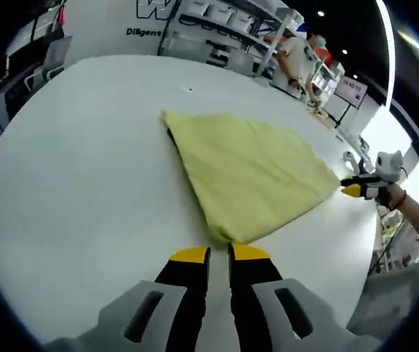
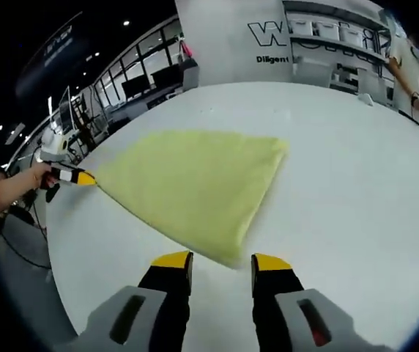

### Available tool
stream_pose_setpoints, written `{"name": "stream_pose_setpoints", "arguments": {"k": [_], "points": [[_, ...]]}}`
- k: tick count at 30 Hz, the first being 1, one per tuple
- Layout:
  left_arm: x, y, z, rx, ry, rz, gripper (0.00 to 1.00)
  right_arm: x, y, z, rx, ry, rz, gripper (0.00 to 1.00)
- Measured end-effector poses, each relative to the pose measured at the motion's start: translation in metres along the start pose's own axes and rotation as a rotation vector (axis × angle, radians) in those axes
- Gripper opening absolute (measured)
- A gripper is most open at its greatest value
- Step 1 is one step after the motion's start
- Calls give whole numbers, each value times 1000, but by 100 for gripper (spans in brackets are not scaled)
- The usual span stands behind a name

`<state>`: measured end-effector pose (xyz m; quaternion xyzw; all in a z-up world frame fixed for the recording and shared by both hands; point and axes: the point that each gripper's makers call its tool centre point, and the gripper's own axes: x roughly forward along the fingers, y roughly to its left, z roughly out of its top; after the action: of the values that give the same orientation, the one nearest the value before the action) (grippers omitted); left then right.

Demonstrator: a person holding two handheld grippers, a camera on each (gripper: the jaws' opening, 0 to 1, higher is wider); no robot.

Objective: Fold the garment on the visible template until the final outline fits inside the template.

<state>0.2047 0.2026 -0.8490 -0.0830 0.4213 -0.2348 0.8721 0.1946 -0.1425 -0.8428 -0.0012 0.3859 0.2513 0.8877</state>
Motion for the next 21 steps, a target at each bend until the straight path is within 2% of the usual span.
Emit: {"name": "stream_pose_setpoints", "arguments": {"k": [4, 6, 10, 11, 15, 16, 18, 21], "points": [[3, -2, 1, 4, -1, -7, 2, 1, -1, 0, 11, -8, 0, 18], [4, -4, 3, 11, -7, -13, 1, 1, 0, 0, 14, -11, 5, 15], [1, -5, 2, 57, -8, -22, 2, 1, -1, 0, 23, -15, 7, 16], [0, -6, 3, 70, -16, -31, 3, 1, -1, 1, 27, -17, 8, 16], [-2, -3, 6, 101, -28, -42, 24, 0, 0, 1, 28, -18, 12, 18], [-1, -4, 9, 115, -40, -50, 25, 0, 1, 1, 30, -19, 14, 18], [1, -6, 9, 121, -31, -90, 22, 1, 1, 1, 31, -18, 18, 18], [5, -4, 6, 134, -11, -97, 14, 2, 1, 0, 32, -15, 20, 18]]}}
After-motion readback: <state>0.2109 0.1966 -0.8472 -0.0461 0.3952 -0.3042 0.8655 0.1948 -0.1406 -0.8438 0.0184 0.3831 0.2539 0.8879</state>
